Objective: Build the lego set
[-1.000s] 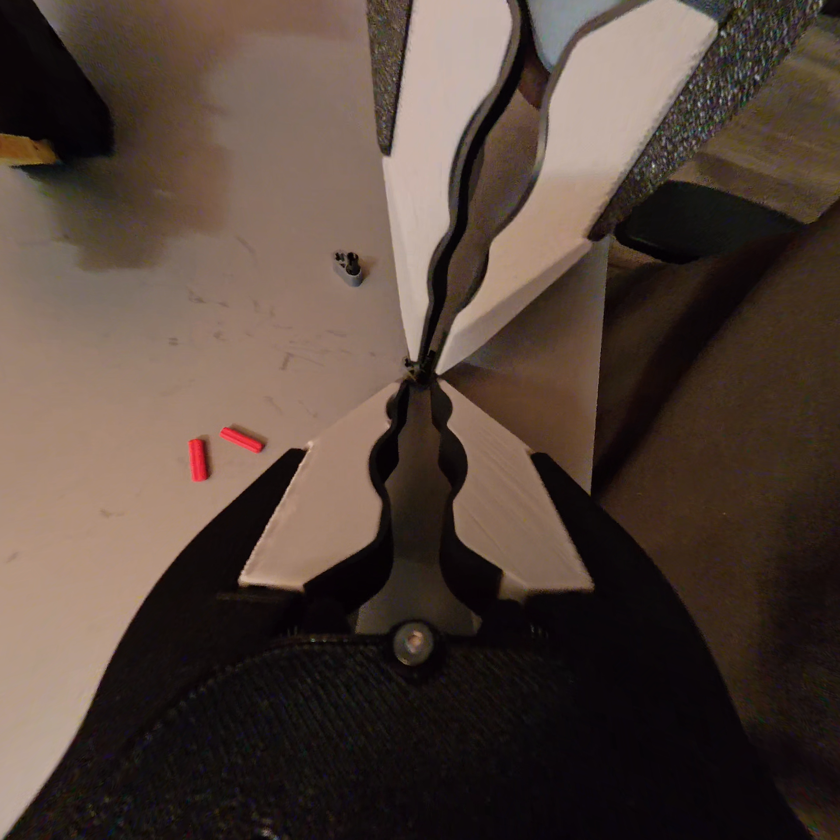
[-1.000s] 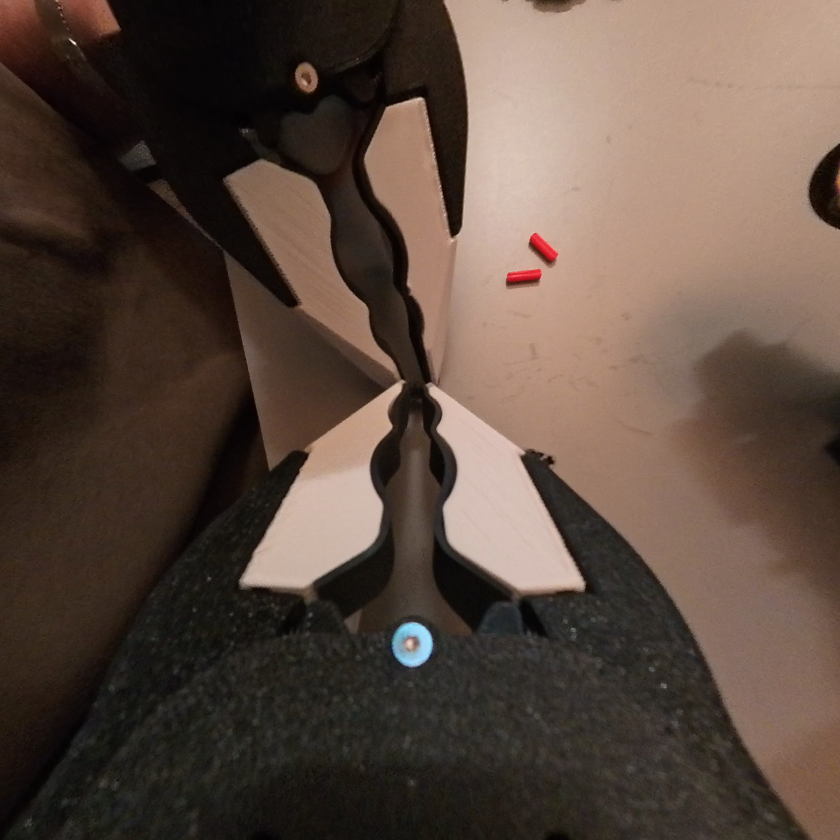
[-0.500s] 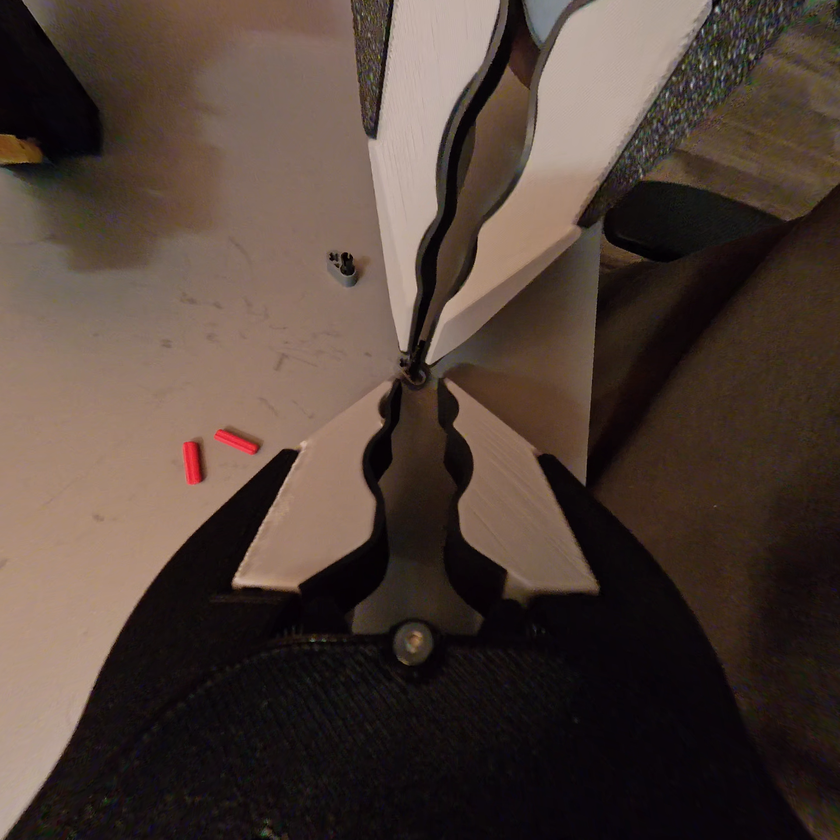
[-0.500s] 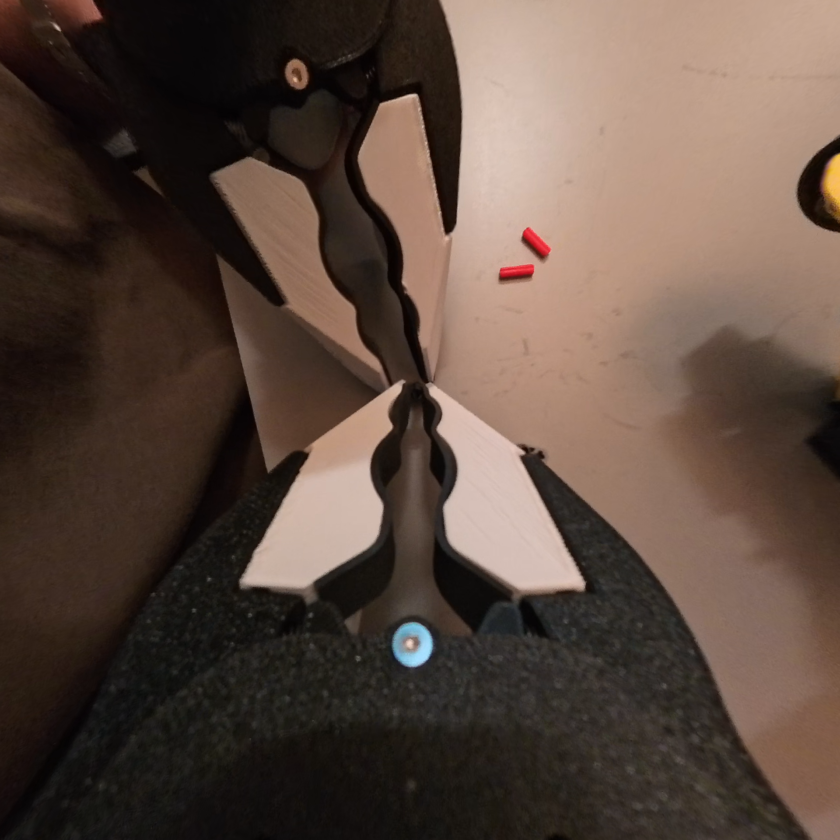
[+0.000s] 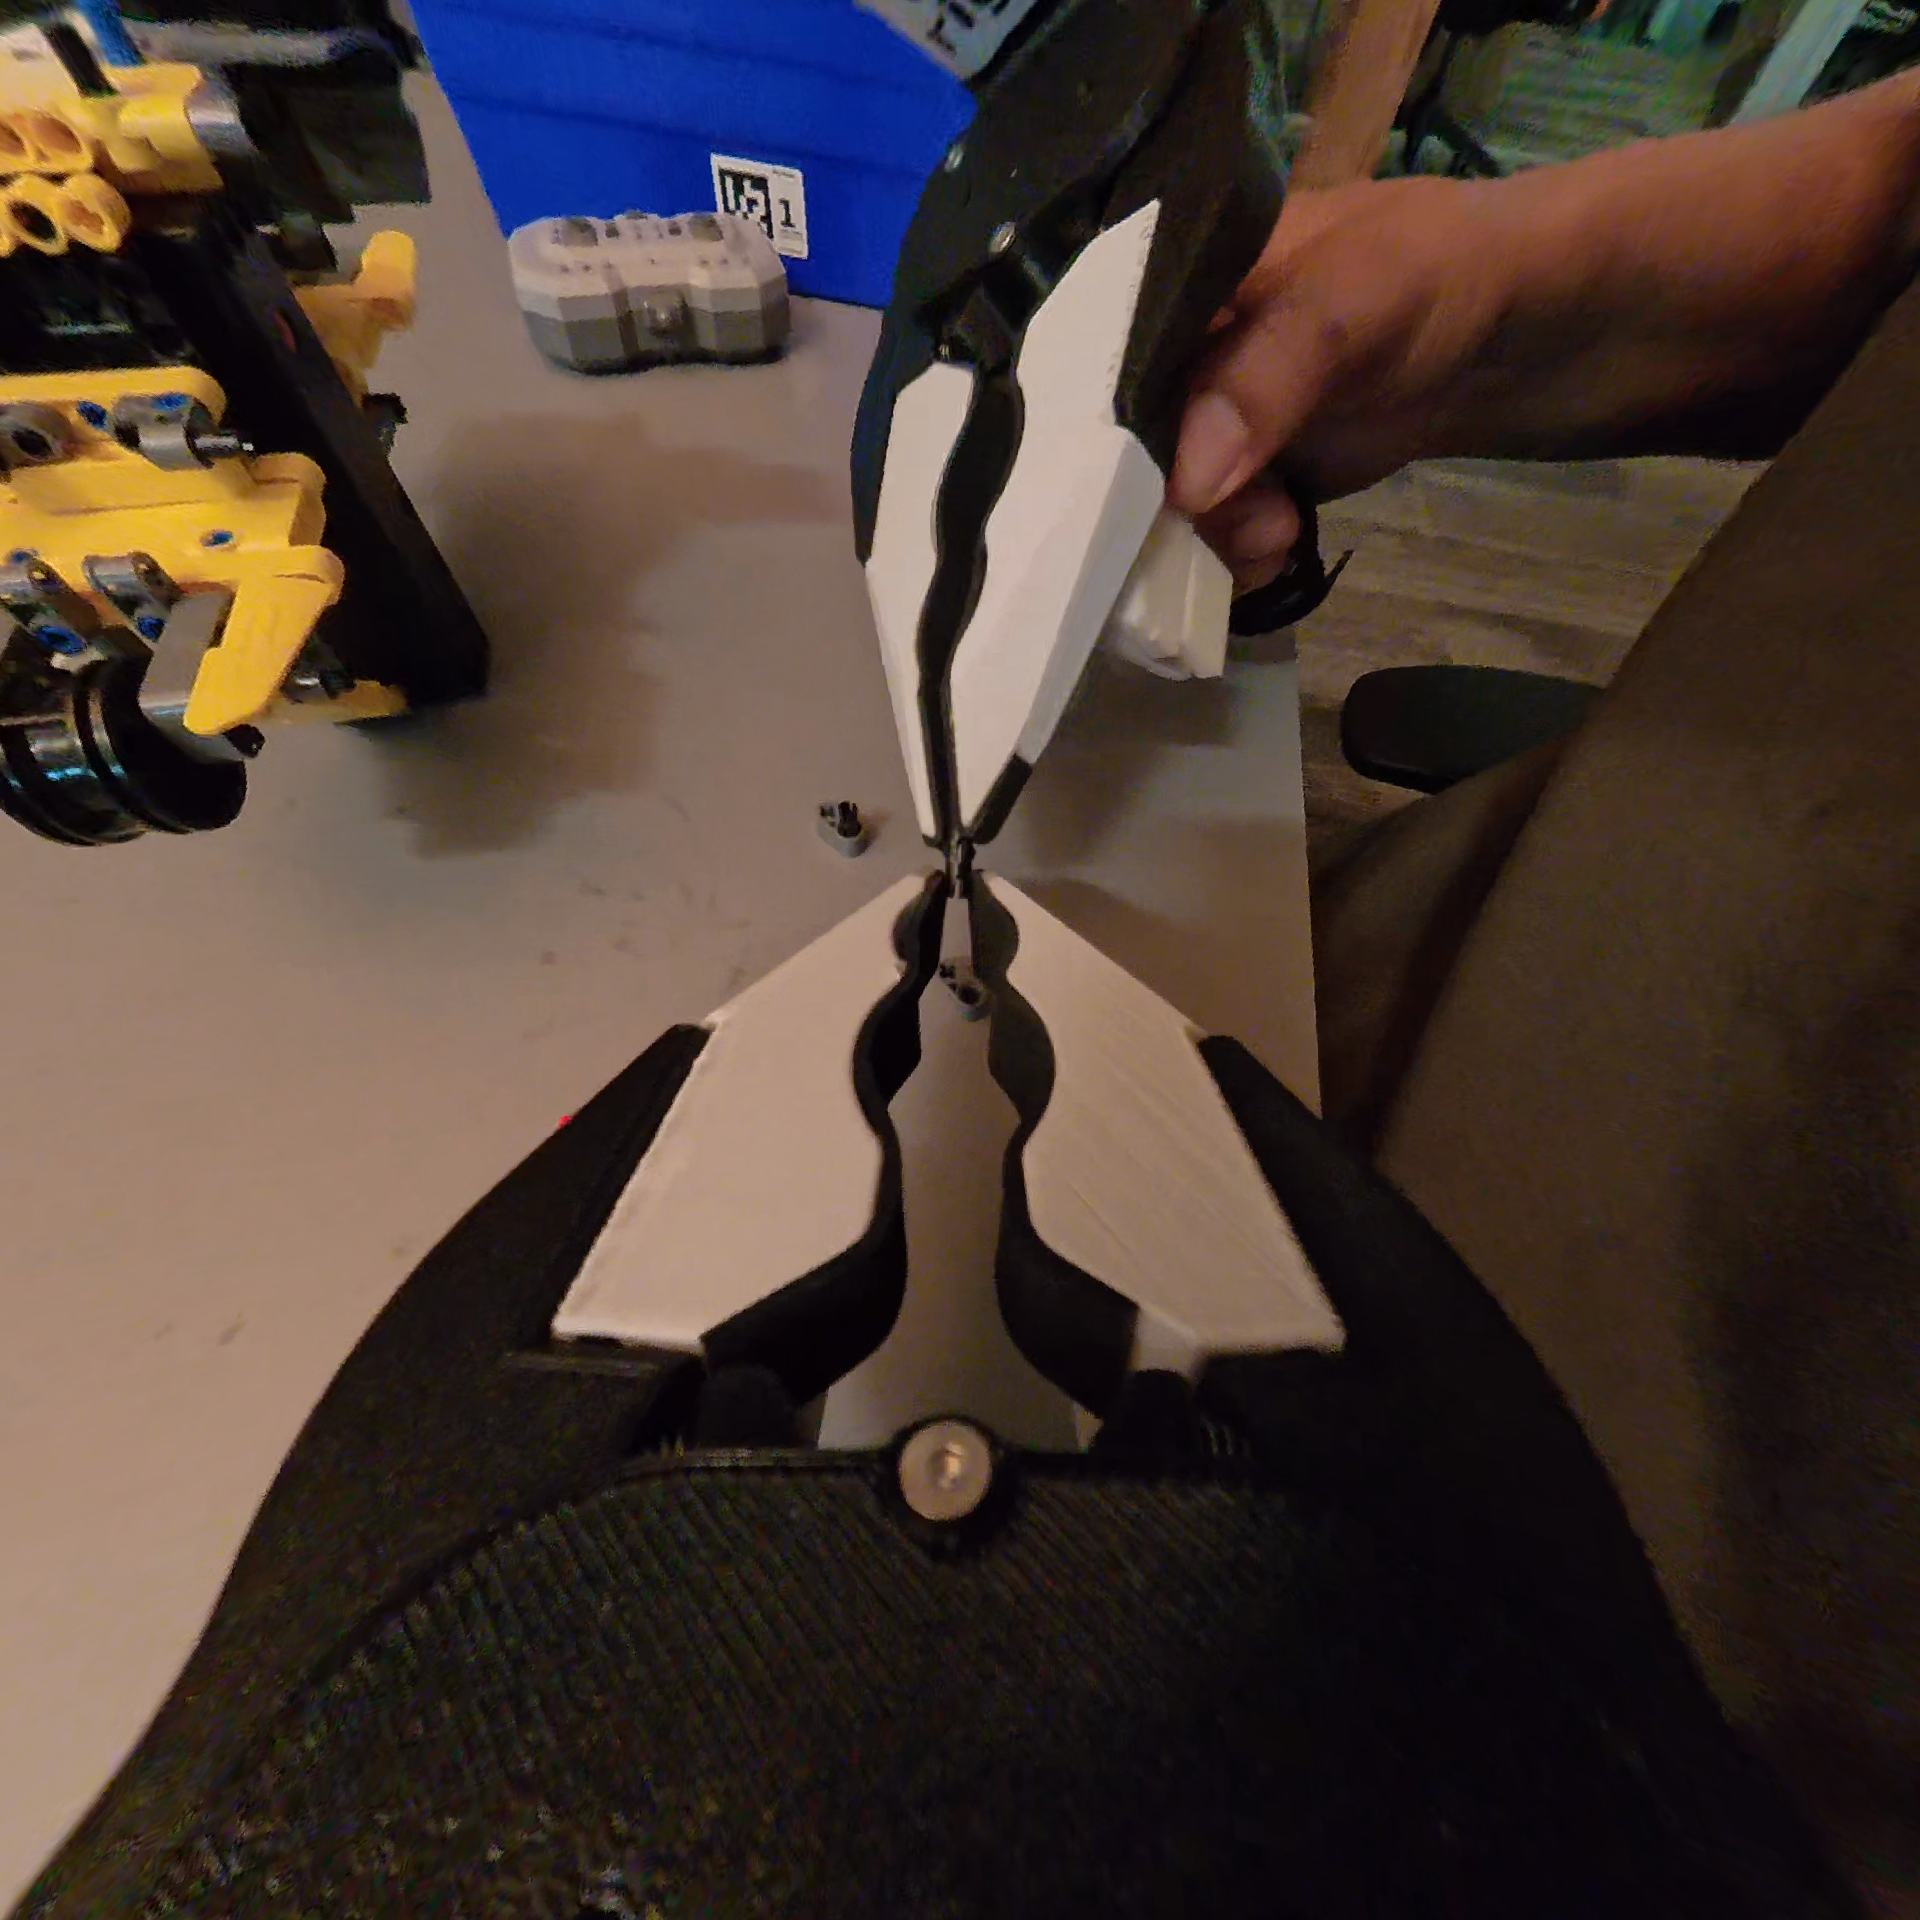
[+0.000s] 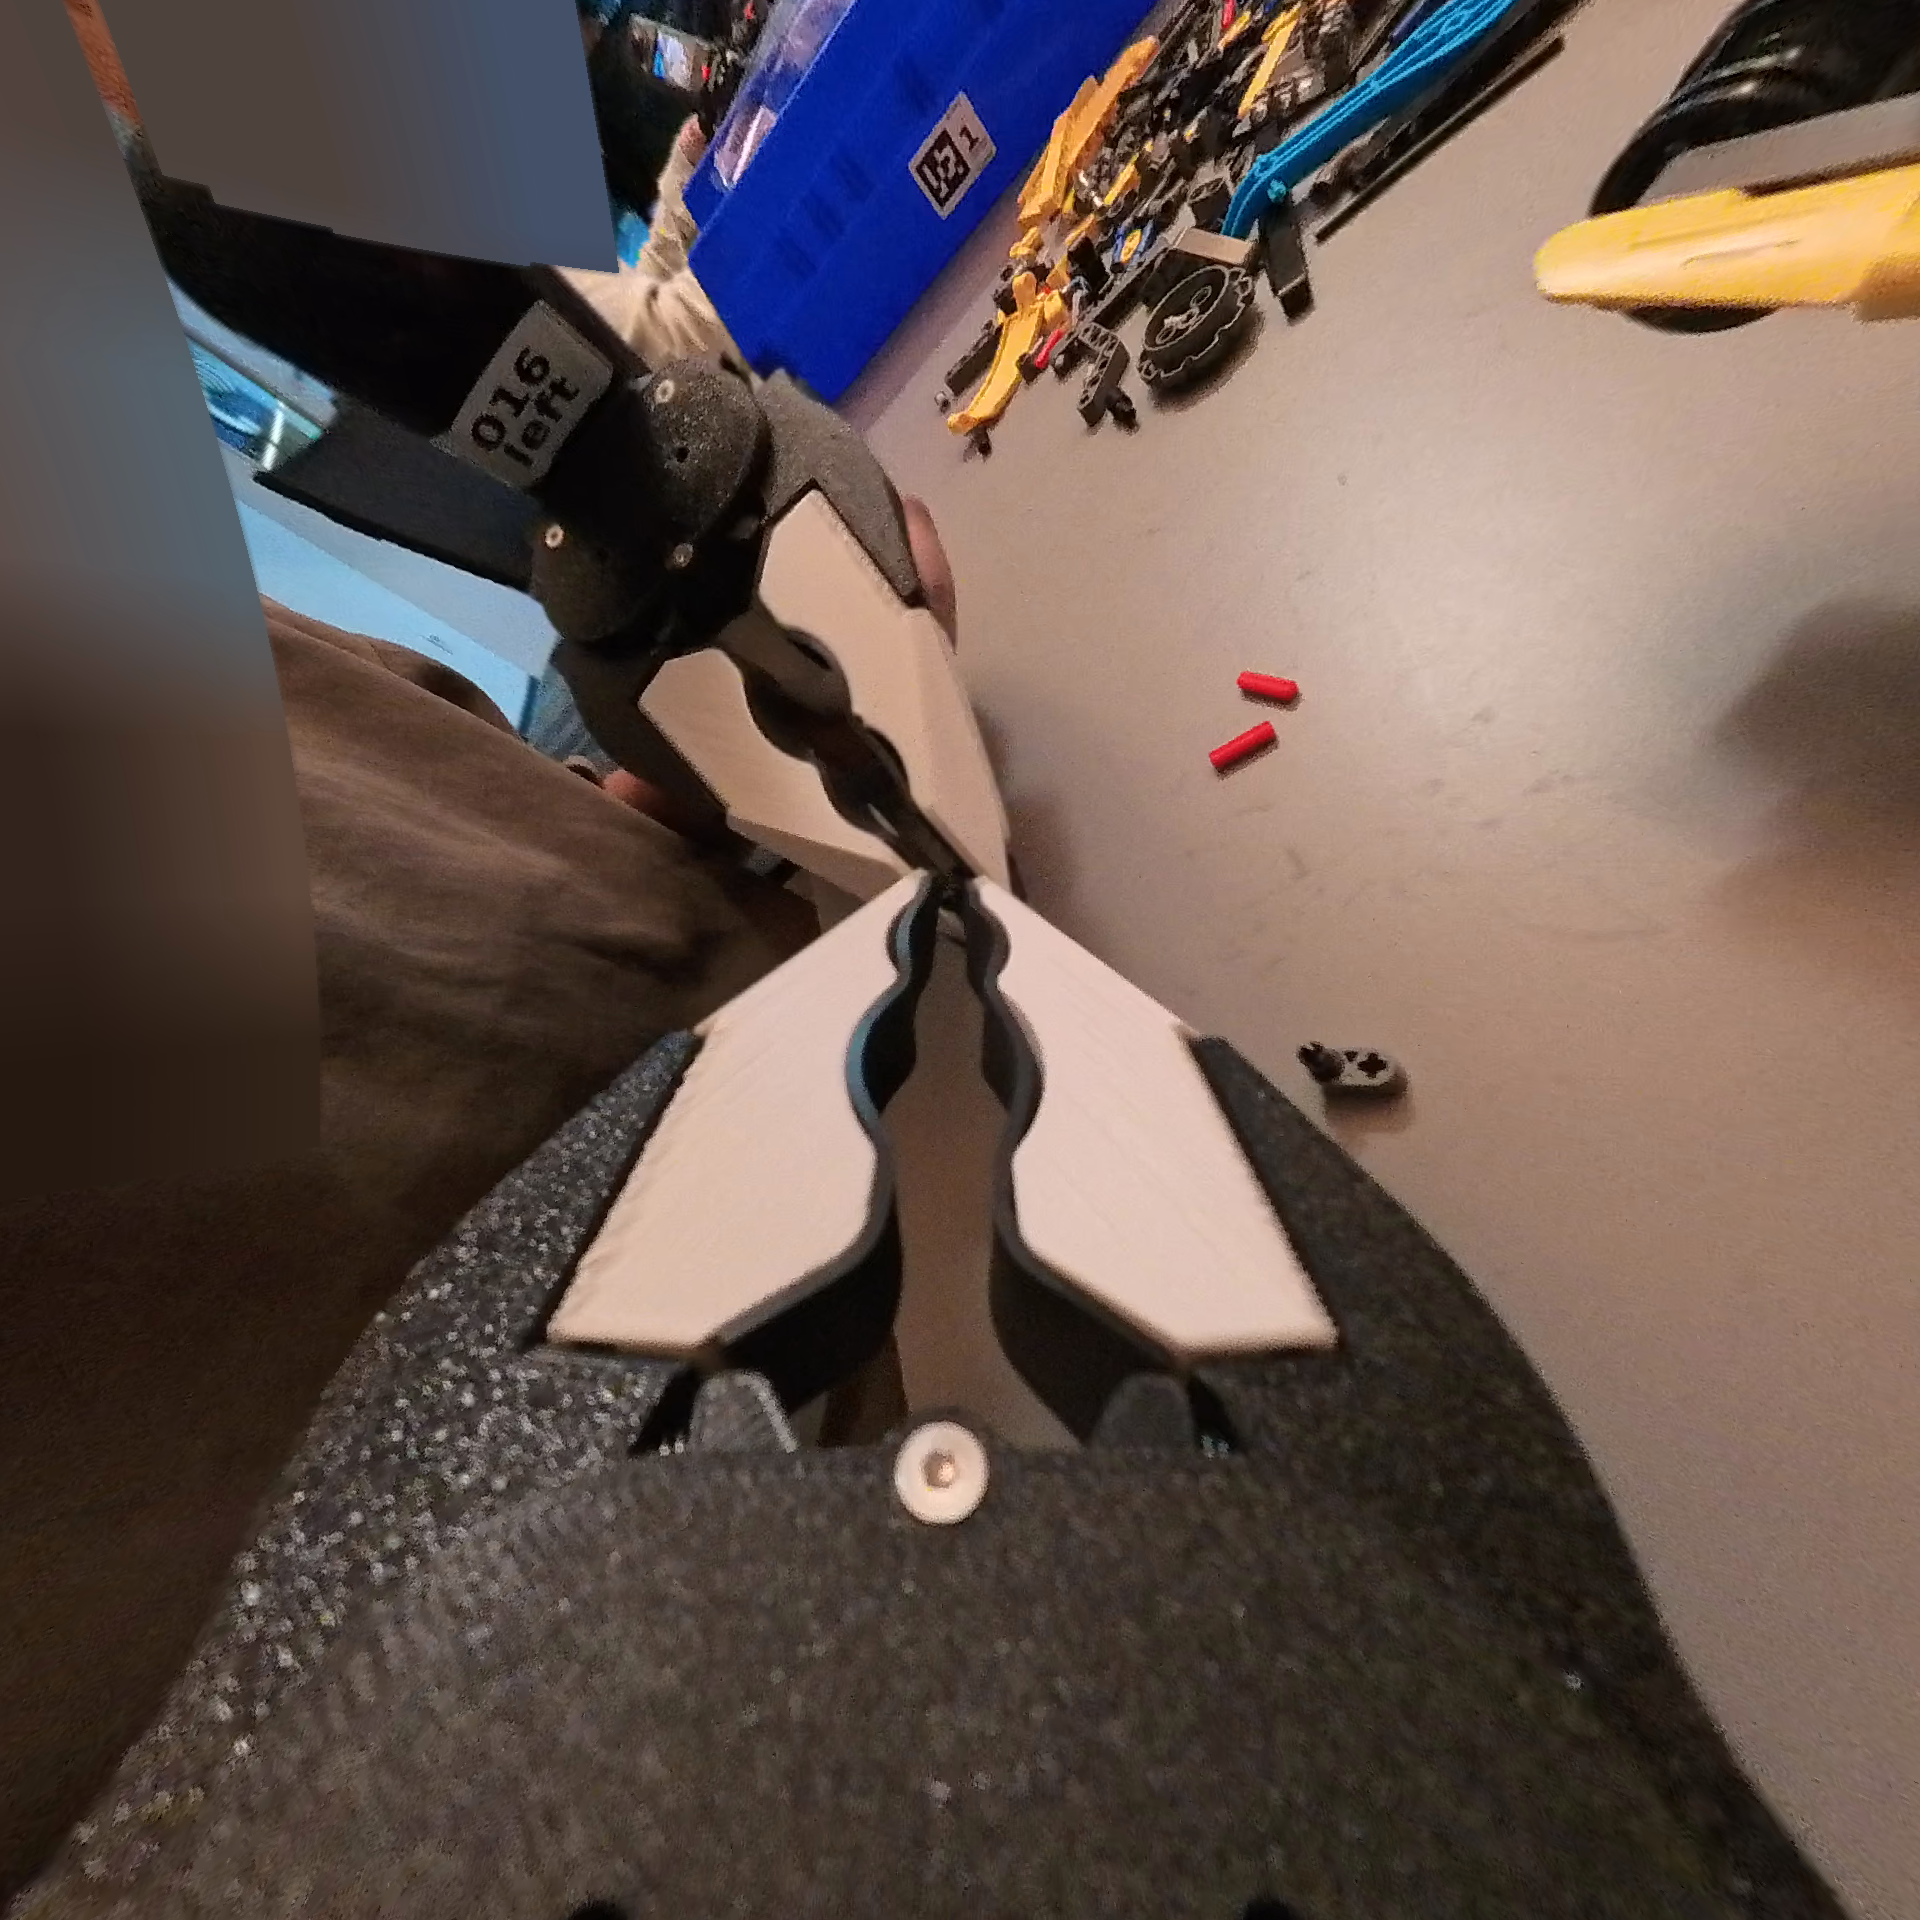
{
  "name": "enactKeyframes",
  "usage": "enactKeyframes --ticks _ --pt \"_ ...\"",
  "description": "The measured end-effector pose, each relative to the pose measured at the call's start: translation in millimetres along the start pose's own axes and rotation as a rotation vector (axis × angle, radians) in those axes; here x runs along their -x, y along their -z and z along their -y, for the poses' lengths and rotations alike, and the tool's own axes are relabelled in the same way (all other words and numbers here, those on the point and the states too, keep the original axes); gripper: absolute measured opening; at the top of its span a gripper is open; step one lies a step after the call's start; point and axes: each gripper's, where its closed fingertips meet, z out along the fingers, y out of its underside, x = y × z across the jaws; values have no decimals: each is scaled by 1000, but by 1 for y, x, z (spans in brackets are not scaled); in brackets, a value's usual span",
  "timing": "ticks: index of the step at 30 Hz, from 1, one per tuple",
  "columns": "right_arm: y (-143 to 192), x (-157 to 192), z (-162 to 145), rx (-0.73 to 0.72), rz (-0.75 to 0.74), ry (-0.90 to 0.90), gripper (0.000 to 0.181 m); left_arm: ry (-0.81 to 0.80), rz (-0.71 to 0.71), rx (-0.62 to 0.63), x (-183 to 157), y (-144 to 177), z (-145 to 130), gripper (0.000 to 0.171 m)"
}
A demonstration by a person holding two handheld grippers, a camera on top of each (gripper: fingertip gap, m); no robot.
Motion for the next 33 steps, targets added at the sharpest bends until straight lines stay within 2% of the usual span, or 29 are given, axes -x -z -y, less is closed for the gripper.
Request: enactKeyframes --ticks 6,8,10,16,20,27,33 --pt "1 0 -1 -6 9 -7 4 -13 5 -2 -1 0 0 0" --pt "0 -2 -2 1 -18 23 15 -12 3 -3 -1 0 0 0" --pt "0 1 -2 10 -25 90 22 -10 -3 -2 -1 0 0 0" --pt "10 12 8 -3 -82 513 17 25 -77 -45 -6 6 5 0" --pt "12 22 13 -5 -38 596 14 31 -120 -81 -10 10 10 0" --pt "3 21 1 102 -60 794 10 21 -161 -82 -16 11 10 0" --pt "-2 22 -2 135 -49 850 7 12 -178 -83 -19 12 10 0"
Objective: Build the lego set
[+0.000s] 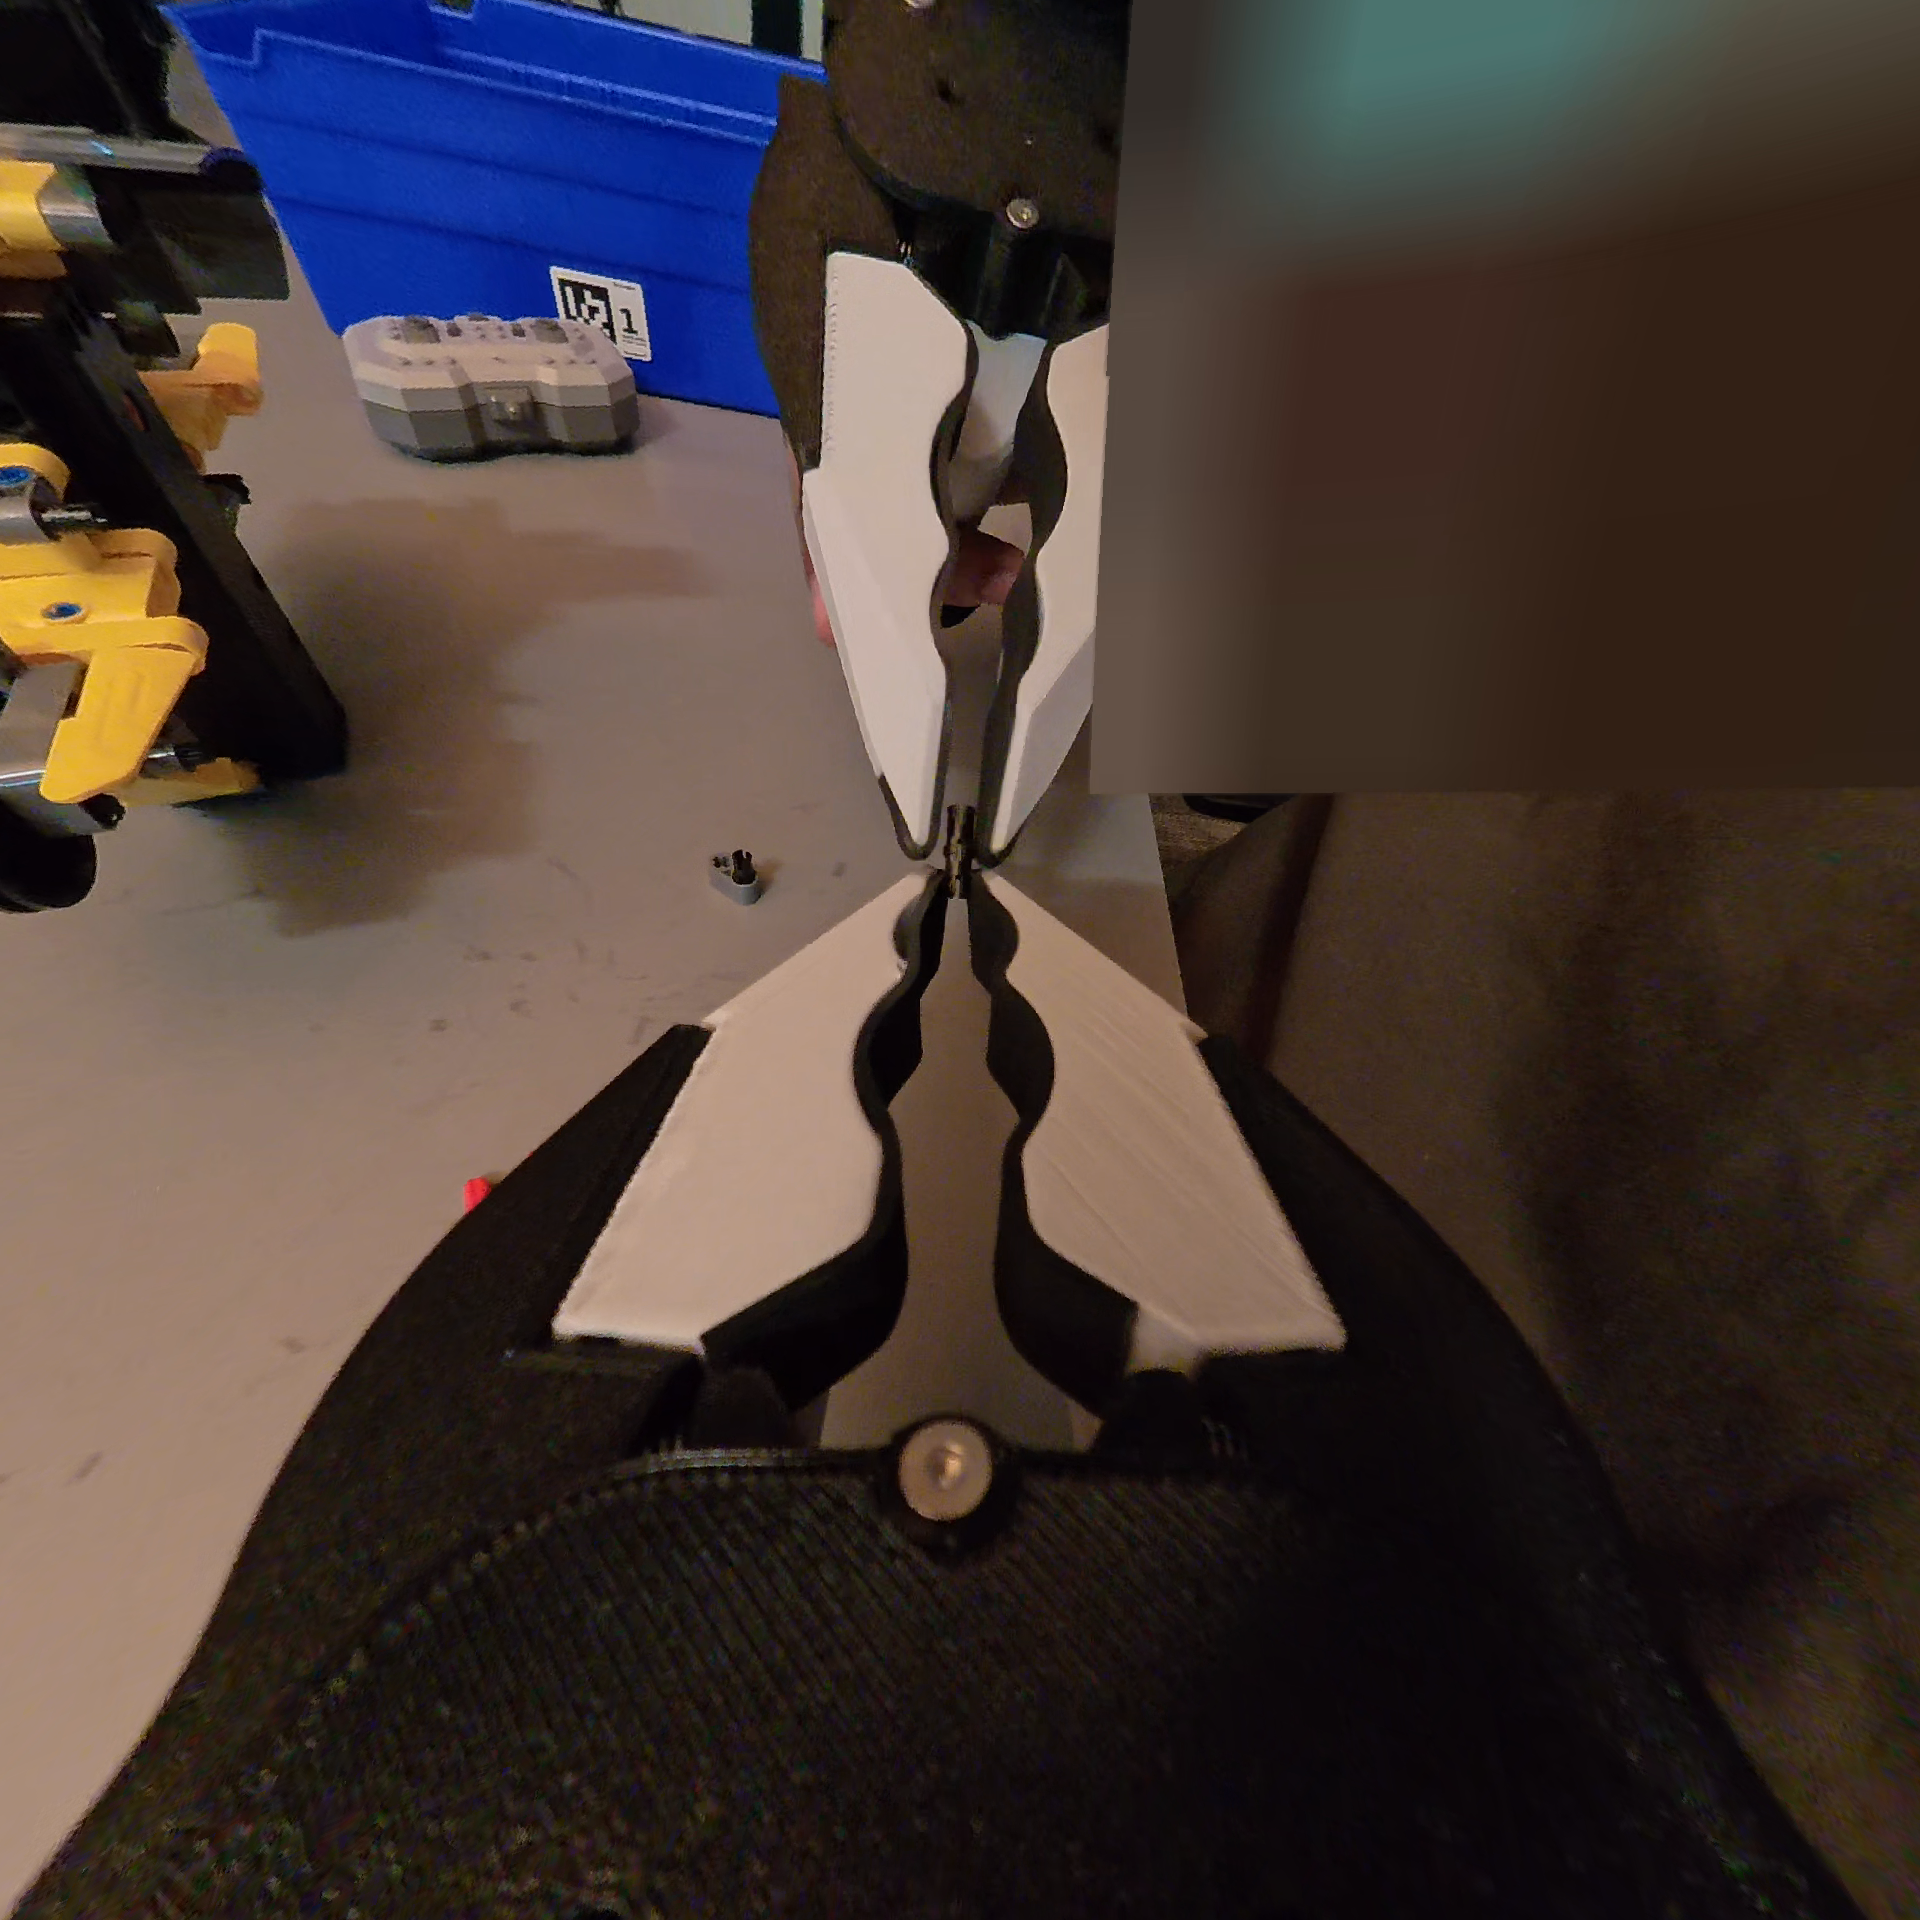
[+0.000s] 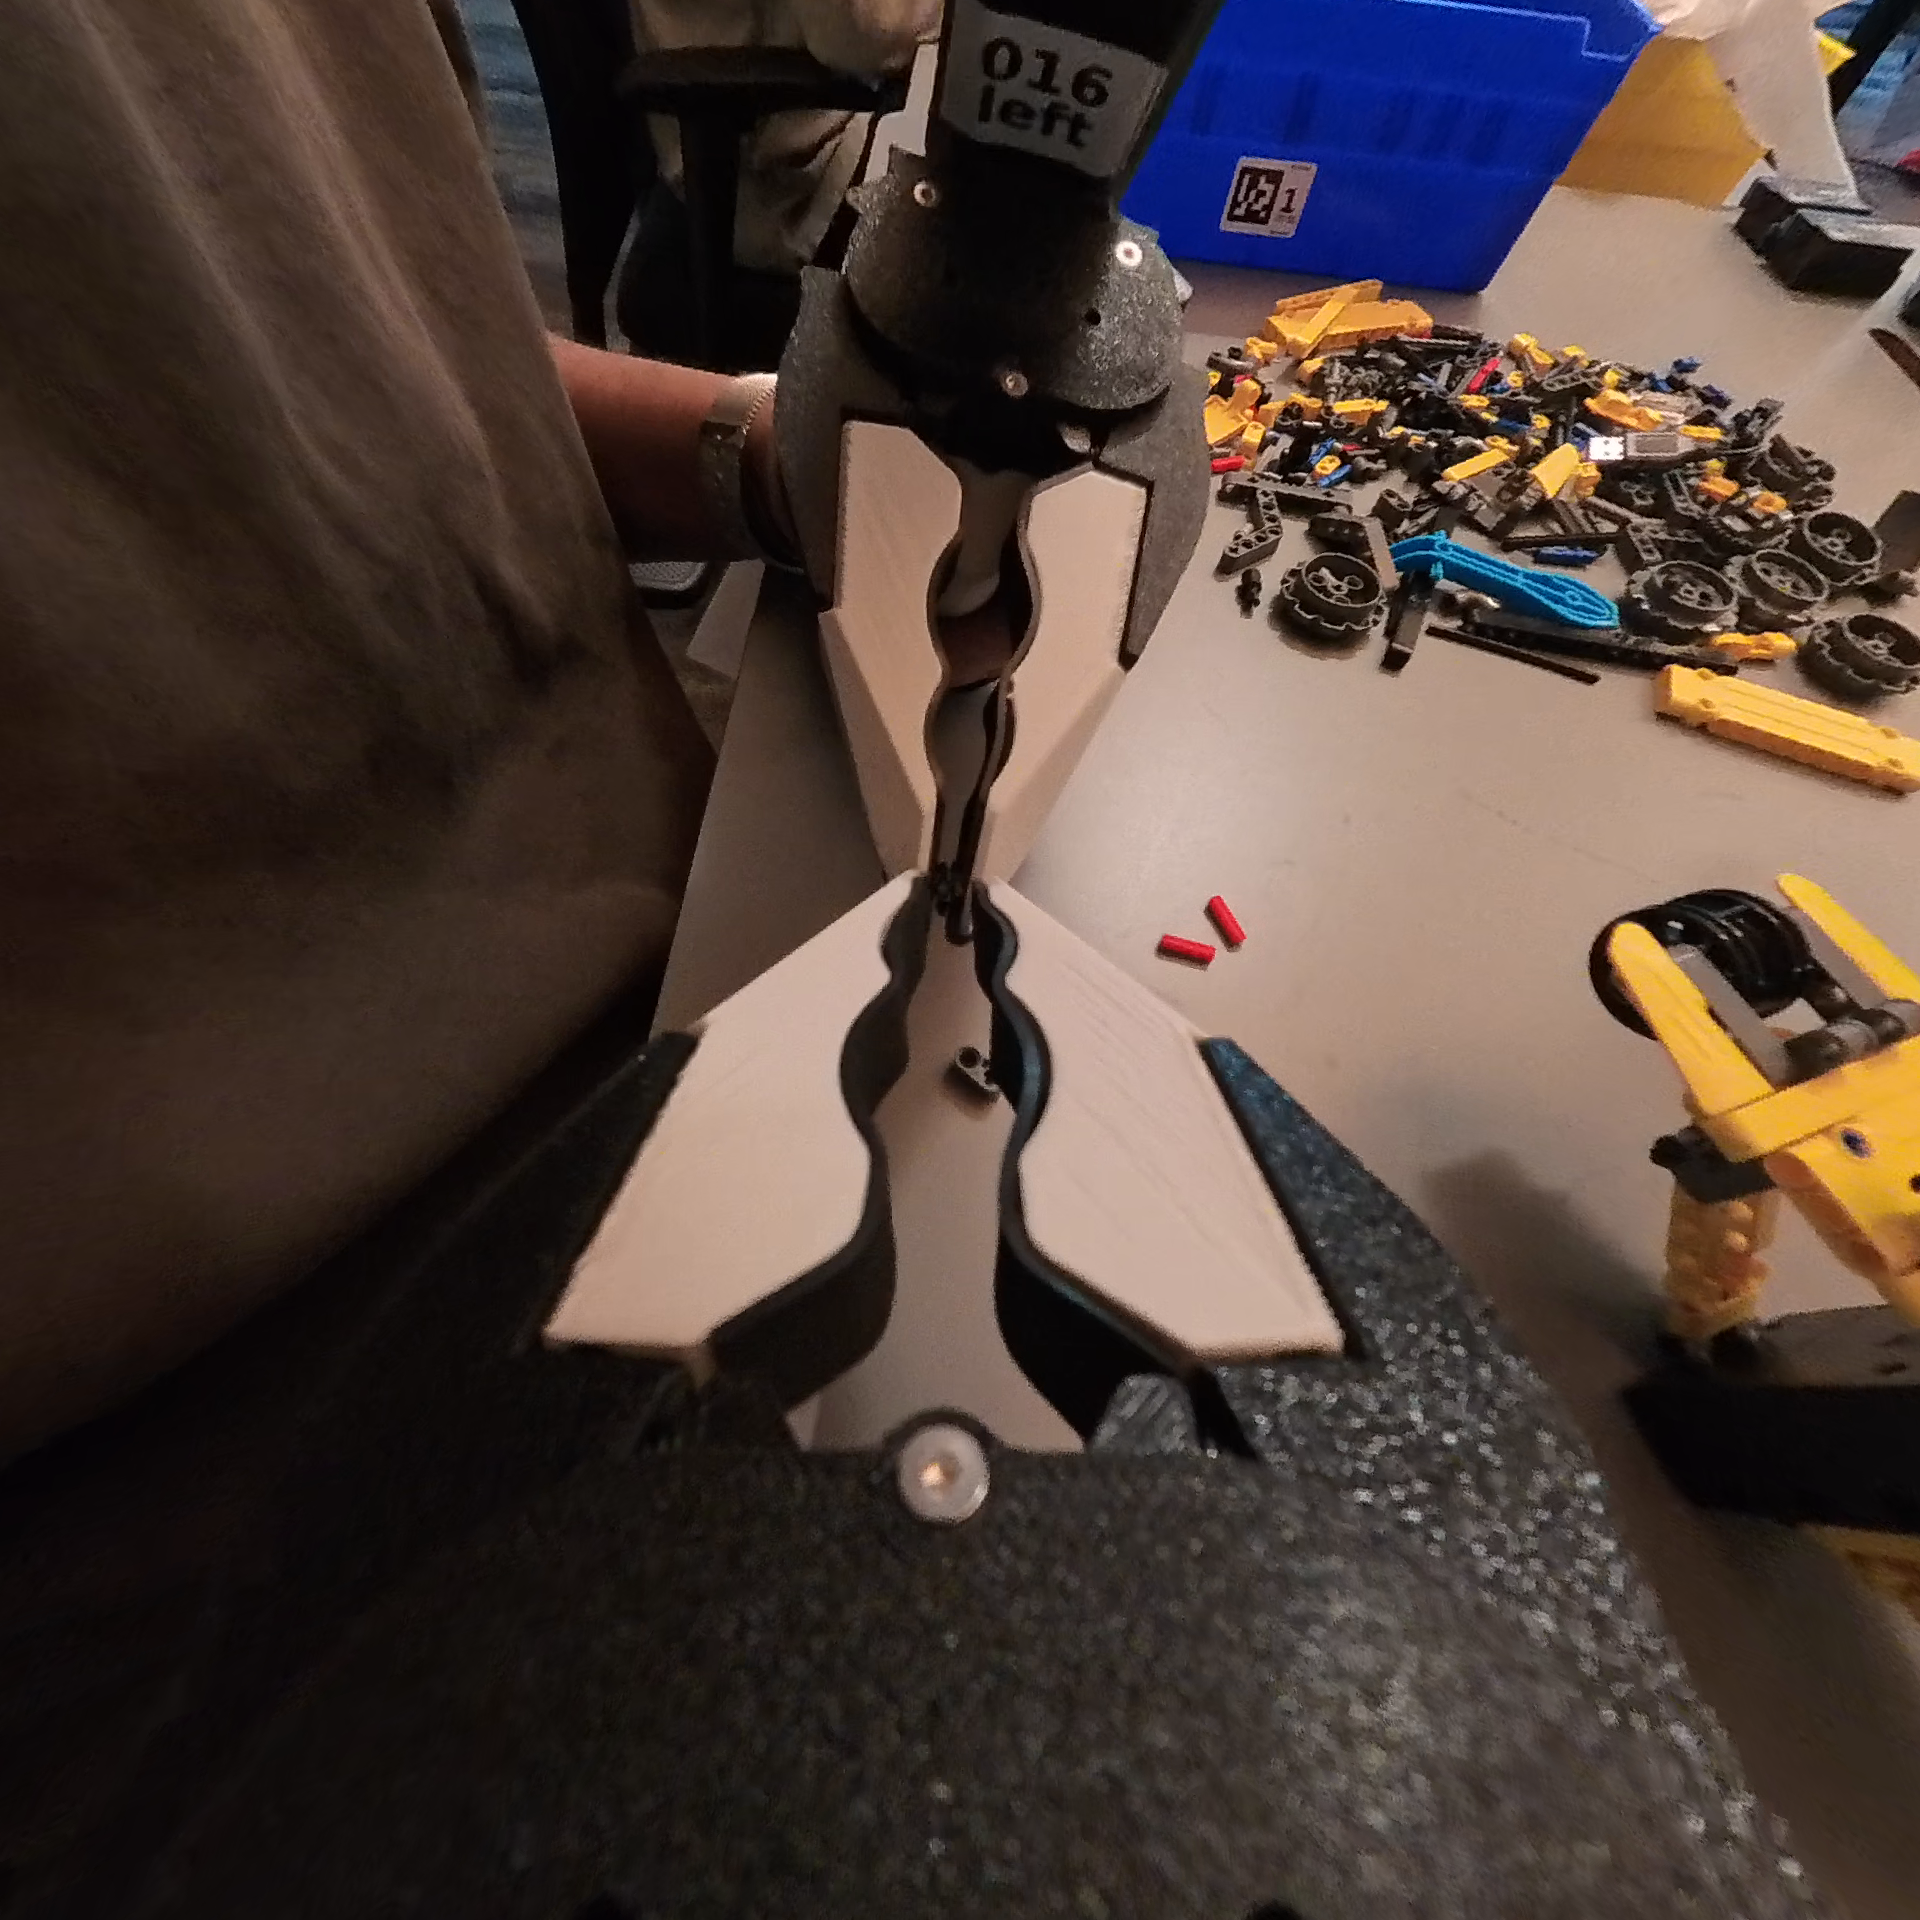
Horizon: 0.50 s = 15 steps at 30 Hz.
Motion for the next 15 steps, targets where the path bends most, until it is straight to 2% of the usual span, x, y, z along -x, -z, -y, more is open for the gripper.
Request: enactKeyframes --ticks 11,15 --pt "0 -3 2 9 14 -54 4 23 -2 -18 2 2 2 0" --pt "1 -15 -10 94 -48 -100 4 126 -44 13 5 0 -3 29"
